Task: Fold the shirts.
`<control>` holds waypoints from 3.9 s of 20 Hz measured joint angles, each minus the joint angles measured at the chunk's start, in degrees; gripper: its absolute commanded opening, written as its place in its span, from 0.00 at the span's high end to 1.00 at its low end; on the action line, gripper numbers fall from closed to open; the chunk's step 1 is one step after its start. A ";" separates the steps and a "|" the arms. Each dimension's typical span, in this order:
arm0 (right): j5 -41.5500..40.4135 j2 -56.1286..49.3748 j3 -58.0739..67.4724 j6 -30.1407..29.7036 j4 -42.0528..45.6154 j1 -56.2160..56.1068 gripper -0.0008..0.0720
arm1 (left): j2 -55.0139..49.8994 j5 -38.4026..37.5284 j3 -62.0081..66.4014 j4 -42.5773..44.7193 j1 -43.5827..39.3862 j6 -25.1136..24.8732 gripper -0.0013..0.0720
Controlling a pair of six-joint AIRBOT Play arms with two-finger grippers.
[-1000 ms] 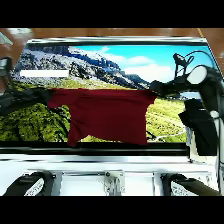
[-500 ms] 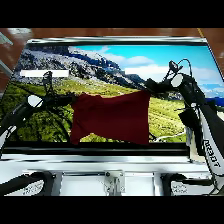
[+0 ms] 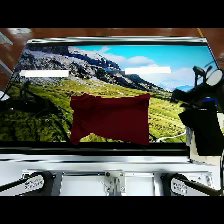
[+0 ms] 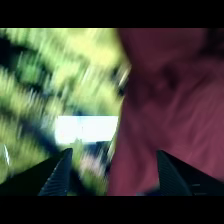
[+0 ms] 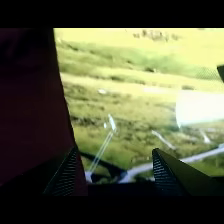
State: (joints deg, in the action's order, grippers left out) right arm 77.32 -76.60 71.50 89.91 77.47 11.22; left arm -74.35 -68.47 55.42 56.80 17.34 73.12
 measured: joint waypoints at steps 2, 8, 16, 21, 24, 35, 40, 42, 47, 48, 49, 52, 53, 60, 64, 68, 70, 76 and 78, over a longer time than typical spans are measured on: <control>2.84 0.74 -5.01 -2.45 -5.01 2.80 0.18 | -0.13 -1.42 -4.83 -1.01 1.14 -0.94 0.14; -0.28 1.40 -15.80 -6.32 -16.90 3.58 0.18 | -0.28 5.62 -15.43 -7.78 -3.63 -2.93 0.15; -4.37 1.38 -17.99 -6.60 -19.85 3.02 0.18 | -5.07 11.19 -17.44 -13.35 -11.32 -3.37 0.54; -4.83 1.14 -19.58 -6.32 -19.56 1.40 0.12 | -7.19 12.02 -17.07 -15.08 -13.42 -4.00 0.92; -5.46 -0.59 -22.18 -6.38 -18.36 -1.86 0.06 | -7.41 10.47 -15.67 -15.98 -13.73 -5.29 0.92; -10.10 -9.33 -24.68 -4.55 -20.13 -13.35 0.90 | -4.37 8.02 -13.46 -16.46 -13.81 -6.82 0.93; -11.28 -6.91 -22.29 -7.26 -24.63 -15.23 0.91 | 1.20 6.27 -9.11 -9.44 -13.22 -4.28 0.93; -10.84 -2.62 -18.38 -9.86 -25.64 -15.13 0.91 | 6.29 4.15 -3.67 -1.97 -12.74 -1.07 0.93; -15.58 14.64 0.11 -15.17 -26.51 -14.16 0.91 | 22.16 3.67 18.45 8.33 -11.02 2.82 0.93; -18.18 18.05 4.17 -14.19 -25.51 -14.05 0.91 | 24.94 4.87 23.06 9.11 -10.93 3.15 0.93; -20.28 20.83 7.82 -12.70 -24.55 -14.01 0.91 | 27.61 6.51 27.65 9.73 -10.82 3.50 0.93; -24.13 27.45 17.11 -8.85 -22.21 -13.88 0.91 | 33.40 10.29 37.75 10.95 -10.60 4.94 0.93; -24.24 28.83 19.10 -7.93 -21.75 -13.88 0.91 | 34.80 10.86 39.67 11.21 -10.58 5.35 0.93; -13.55 32.37 24.24 1.20 -11.85 -13.84 0.91 | 36.46 3.76 44.09 17.99 -10.54 6.49 0.93; -3.28 26.60 24.61 4.04 -6.54 -13.86 0.91 | 31.43 -0.61 42.34 20.59 -10.54 6.45 0.93; 1.73 15.13 24.72 4.20 -3.43 -13.86 0.91 | 22.27 -2.03 39.06 21.46 -10.54 5.95 0.93; 1.29 8.13 24.72 3.93 -1.38 -13.86 0.91 | 16.22 -2.21 38.14 21.59 -10.56 5.77 0.93; -5.40 -10.86 24.72 4.37 3.87 -13.81 0.91 | -3.48 -1.97 37.33 15.30 -10.58 5.64 0.92; -8.15 -15.17 24.72 5.95 4.63 -13.77 0.91 | -9.42 -1.75 37.29 11.10 -10.56 5.62 0.92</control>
State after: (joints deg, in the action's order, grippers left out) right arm 69.17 -91.77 96.23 95.85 82.11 -2.55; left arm -83.77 -70.22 92.71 67.90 6.79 78.74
